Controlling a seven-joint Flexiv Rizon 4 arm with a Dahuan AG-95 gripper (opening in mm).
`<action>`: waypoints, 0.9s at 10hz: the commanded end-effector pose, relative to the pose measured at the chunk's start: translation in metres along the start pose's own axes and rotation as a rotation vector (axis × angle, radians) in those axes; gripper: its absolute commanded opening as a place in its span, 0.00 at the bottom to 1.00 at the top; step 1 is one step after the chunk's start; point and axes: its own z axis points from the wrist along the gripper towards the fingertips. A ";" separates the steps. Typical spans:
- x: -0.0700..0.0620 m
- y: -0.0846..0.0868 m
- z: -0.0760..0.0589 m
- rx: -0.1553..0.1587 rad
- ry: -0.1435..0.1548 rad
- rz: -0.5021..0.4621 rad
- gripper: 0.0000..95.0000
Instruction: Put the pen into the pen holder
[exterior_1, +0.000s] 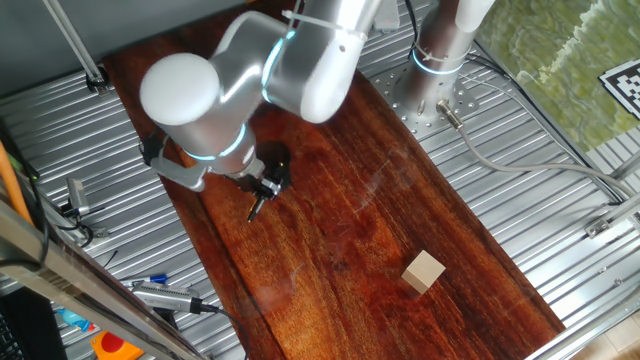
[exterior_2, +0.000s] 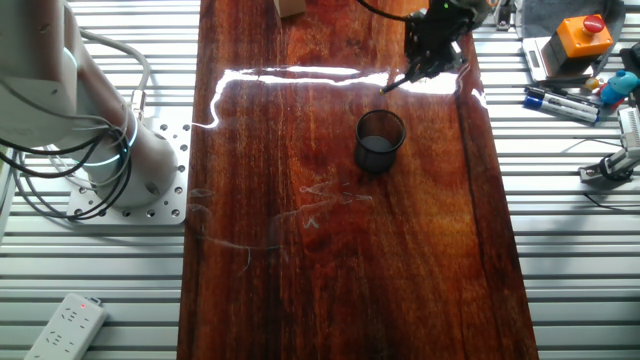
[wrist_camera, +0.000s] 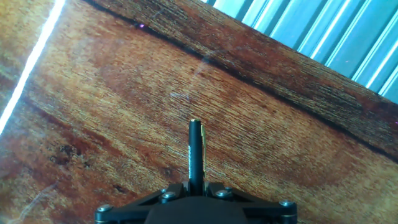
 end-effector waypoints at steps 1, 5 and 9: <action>0.011 -0.012 0.005 -0.009 0.048 -0.032 0.00; 0.036 -0.029 0.009 -0.038 0.085 -0.049 0.00; 0.057 -0.030 0.003 -0.057 0.154 -0.050 0.00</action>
